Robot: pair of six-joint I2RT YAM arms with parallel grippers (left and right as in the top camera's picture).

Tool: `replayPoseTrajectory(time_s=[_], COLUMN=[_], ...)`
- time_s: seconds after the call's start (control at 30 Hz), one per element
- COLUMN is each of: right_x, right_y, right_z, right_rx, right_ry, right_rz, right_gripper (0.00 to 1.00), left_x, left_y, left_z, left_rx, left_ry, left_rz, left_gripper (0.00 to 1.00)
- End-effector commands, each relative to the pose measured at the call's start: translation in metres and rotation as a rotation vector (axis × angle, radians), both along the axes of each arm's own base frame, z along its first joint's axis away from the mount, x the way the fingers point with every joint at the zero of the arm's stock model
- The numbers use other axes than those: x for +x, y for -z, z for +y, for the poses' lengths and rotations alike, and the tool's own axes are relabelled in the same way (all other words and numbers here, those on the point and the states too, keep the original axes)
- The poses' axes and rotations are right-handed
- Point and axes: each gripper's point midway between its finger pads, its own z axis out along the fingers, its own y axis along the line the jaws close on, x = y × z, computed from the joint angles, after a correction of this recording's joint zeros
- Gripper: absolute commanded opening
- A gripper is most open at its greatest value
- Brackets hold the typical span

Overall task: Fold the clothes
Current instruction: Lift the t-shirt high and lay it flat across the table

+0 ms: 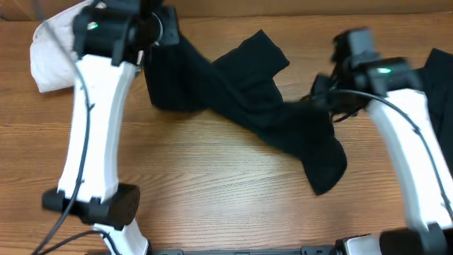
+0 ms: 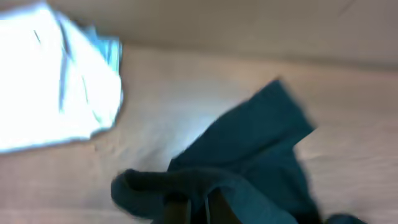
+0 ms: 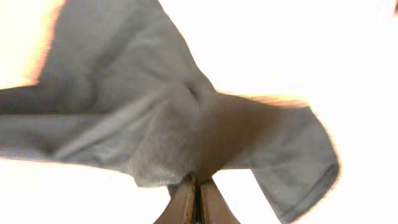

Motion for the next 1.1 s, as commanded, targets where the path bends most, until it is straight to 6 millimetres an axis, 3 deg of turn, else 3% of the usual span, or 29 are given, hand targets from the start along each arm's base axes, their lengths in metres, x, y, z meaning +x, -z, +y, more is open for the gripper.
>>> replayPoseTrajectory(time_s=[0.0, 0.03, 0.07, 0.1, 0.3, 0.4, 0.53, 0.67, 0.77, 0.87, 1.07], right_x=[-0.007, -0.011, -0.023, -0.031, -0.102, -0.146, -0.202, -0.238, -0.243, -0.229, -0.162], right_y=[-0.089, -0.107, -0.142, -0.162, -0.259, -0.294, -0.322, -0.332, -0.332, -0.320, -0.258], right_z=[-0.013, -0.017, -0.023, -0.027, -0.052, -0.056, -0.057, -0.063, -0.066, -0.071, -0.082], right_rx=[0.010, 0.015, 0.024, 0.027, 0.029, 0.045, 0.066, 0.051, 0.036, 0.009, -0.076], right_ry=[0.022, 0.030, 0.045, 0.056, 0.097, 0.119, 0.125, 0.150, 0.160, 0.179, 0.225], right_rz=[-0.225, -0.264, -0.344, -0.391, -0.680, -0.835, -0.992, -1.078, -1.089, -1.030, -0.749], right_gripper=[0.04, 0.04, 0.04, 0.04, 0.04, 0.04, 0.04, 0.04, 0.04, 0.04, 0.04], left_x=[-0.042, -0.052, -0.071, -0.084, -0.170, -0.215, -0.266, -0.289, -0.282, -0.263, -0.205], left_y=[-0.094, -0.110, -0.136, -0.150, -0.224, -0.247, -0.264, -0.264, -0.250, -0.231, -0.197], left_z=[0.011, 0.014, 0.019, 0.023, 0.060, 0.075, 0.093, 0.099, 0.102, 0.103, 0.099], left_rx=[-0.039, -0.045, -0.059, -0.062, -0.070, -0.084, -0.095, -0.099, -0.070, -0.029, 0.048], left_ry=[0.009, 0.005, 0.002, -0.007, -0.105, -0.133, -0.179, -0.186, -0.207, -0.230, -0.260], left_rz=[-0.235, -0.278, -0.349, -0.391, -0.635, -0.728, -0.821, -0.839, -0.780, -0.695, -0.540], left_gripper=[0.04, 0.04, 0.04, 0.04, 0.04, 0.04, 0.04, 0.04, 0.04, 0.04, 0.04])
